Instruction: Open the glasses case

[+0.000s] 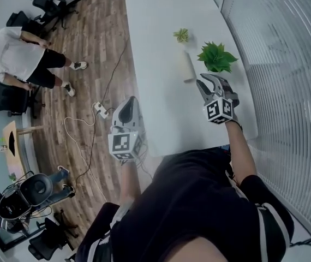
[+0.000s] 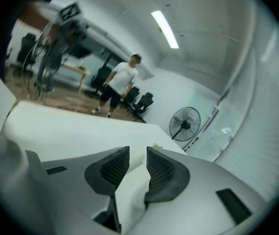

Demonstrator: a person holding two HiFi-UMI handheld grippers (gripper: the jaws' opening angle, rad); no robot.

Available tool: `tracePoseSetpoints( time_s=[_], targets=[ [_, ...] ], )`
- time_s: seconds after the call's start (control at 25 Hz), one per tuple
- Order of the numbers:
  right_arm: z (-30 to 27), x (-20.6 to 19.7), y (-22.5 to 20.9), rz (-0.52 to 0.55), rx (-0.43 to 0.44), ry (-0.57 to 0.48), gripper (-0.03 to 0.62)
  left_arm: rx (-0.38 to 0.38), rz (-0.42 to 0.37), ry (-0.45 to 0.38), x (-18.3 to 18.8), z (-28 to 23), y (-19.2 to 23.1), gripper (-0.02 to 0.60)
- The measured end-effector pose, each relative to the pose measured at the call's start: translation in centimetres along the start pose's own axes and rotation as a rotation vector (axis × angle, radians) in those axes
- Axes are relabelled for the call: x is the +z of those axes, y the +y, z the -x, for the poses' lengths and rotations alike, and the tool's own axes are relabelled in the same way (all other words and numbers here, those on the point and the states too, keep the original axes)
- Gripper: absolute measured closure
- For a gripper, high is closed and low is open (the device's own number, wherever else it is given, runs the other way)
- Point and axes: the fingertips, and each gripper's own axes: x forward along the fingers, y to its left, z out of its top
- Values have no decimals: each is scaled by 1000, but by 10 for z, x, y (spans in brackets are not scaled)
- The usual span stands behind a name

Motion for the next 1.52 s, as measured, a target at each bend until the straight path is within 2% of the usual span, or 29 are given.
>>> tracePoseSetpoints(
  time_s=[0.04,0.12,0.36,0.56,1.0,1.16,1.24,1.52],
  targets=[
    [-14,-12,10,95,36,35,491,-5,-13,16,-3,1,0,583],
    [-41,-31,27,192,108,66,491,-15,-37,43,-10,1,-3,583],
    [-92,-60,72,228,260,96,491,-23,-65,105,-26,5,-2,583],
    [-106,-75,84,222,286,126,493,-14,-63,131,-36,7,5,582],
    [-115,-77,77,227,248,126,519,-24,-47,140,-43,-3,0,582],
    [-110,-76,69,168,237,117,521,-20,-43,132,-40,-6,1,583],
    [-105,-77,61,101,217,114,539,-20,-45,125,-38,-7,2,582],
    [-96,-99,23,-300,99,139,559,-44,-51,119,-32,-13,-5,582]
  ],
)
